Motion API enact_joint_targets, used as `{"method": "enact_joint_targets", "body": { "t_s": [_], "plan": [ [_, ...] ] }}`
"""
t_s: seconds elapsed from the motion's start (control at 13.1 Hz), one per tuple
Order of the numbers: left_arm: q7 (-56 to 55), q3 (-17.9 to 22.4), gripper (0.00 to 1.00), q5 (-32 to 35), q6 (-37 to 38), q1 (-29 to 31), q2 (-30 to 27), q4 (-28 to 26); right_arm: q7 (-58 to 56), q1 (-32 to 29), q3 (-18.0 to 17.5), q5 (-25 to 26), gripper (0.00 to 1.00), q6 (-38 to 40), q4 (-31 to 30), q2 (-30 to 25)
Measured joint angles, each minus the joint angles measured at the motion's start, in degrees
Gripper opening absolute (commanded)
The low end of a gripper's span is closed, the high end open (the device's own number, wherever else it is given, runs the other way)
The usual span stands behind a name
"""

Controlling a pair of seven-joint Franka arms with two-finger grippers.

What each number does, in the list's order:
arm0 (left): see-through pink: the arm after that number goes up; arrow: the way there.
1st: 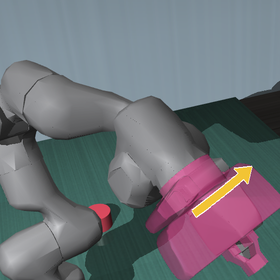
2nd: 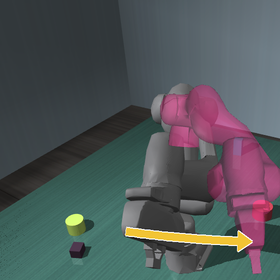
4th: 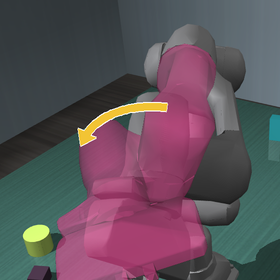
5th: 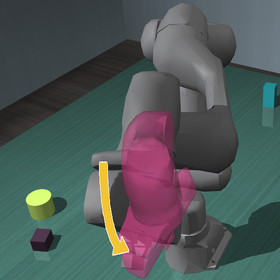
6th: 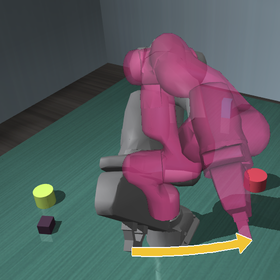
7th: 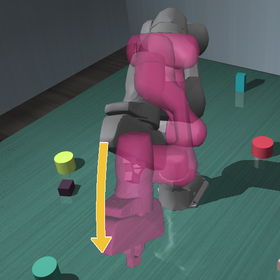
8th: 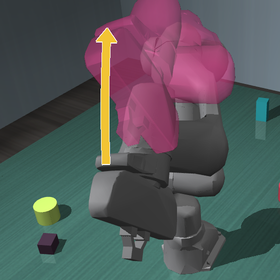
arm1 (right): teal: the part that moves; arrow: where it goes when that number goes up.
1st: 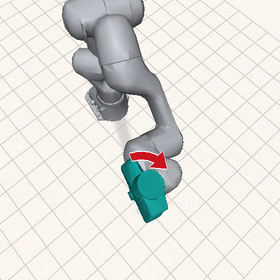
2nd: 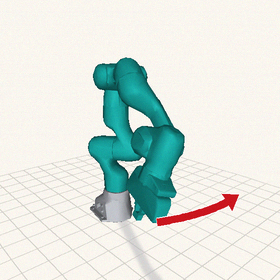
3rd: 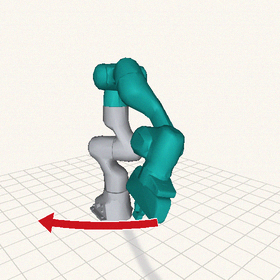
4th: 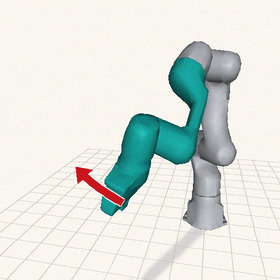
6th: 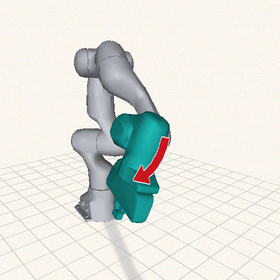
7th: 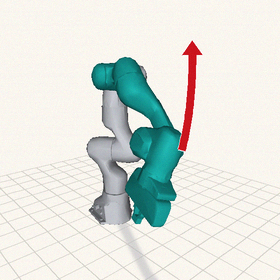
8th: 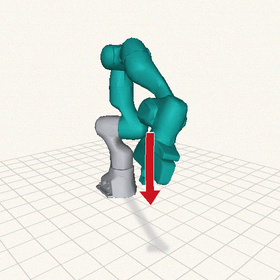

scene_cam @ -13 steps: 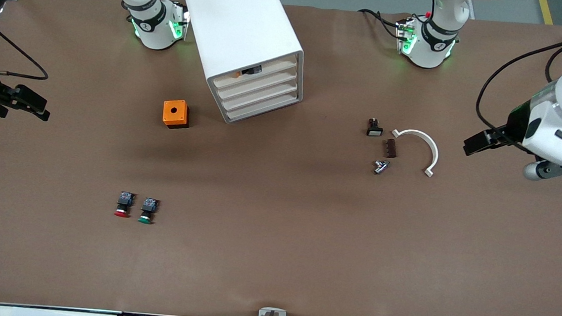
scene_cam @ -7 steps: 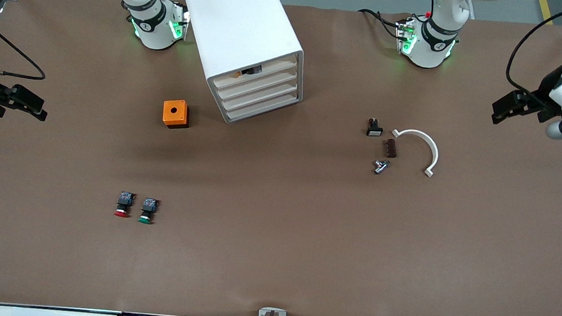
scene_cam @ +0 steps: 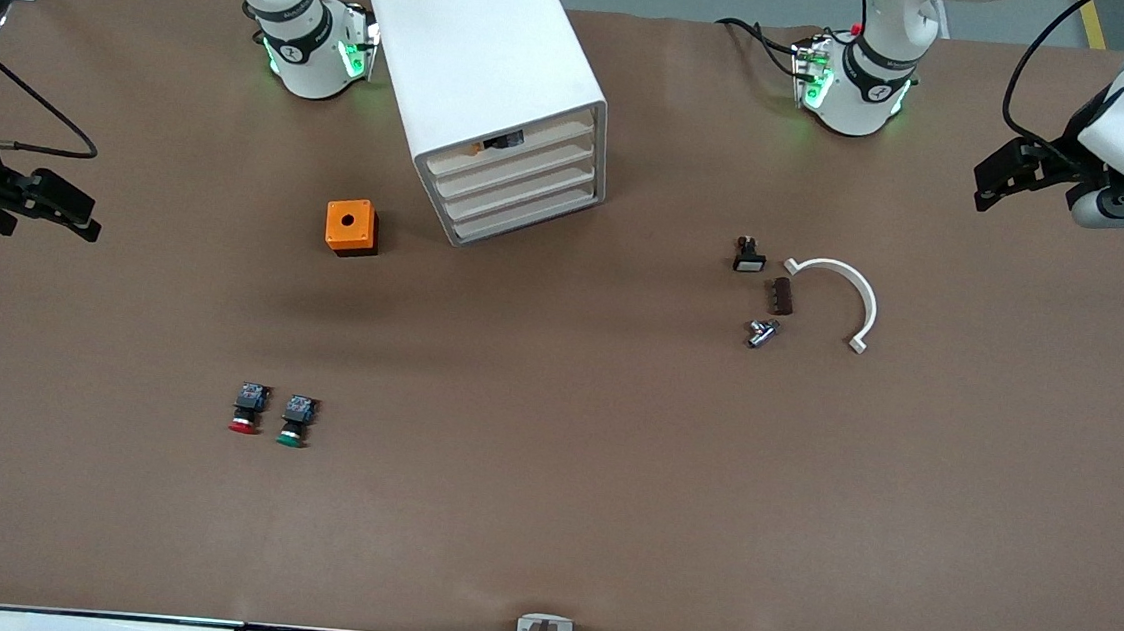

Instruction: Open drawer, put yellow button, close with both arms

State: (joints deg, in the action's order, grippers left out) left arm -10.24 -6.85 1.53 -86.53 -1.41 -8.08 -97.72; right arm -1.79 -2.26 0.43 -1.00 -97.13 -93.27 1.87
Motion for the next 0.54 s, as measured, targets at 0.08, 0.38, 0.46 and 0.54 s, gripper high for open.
{"method": "enact_joint_targets", "body": {
  "t_s": [0.08,0.38,0.46,0.54],
  "plan": [
    [1.4,0.2,1.0,0.0,-0.1,0.1,0.0,-0.1,0.0,0.0,0.0,0.0,1.0,0.0,0.0,0.0],
    [2.9,0.7,1.0,0.0,-0.4,0.7,0.2,0.0,0.0,0.0,0.1,0.0,1.0,0.0,0.0,0.0],
    [2.9,0.7,1.0,0.0,-0.4,0.7,0.4,0.0,0.0,0.0,0.1,0.0,1.0,0.0,0.0,0.0],
    [2.9,0.7,1.0,0.0,-0.5,0.7,0.4,0.1,0.0,0.0,0.1,0.0,1.0,0.0,0.0,0.0]
  ]
}}
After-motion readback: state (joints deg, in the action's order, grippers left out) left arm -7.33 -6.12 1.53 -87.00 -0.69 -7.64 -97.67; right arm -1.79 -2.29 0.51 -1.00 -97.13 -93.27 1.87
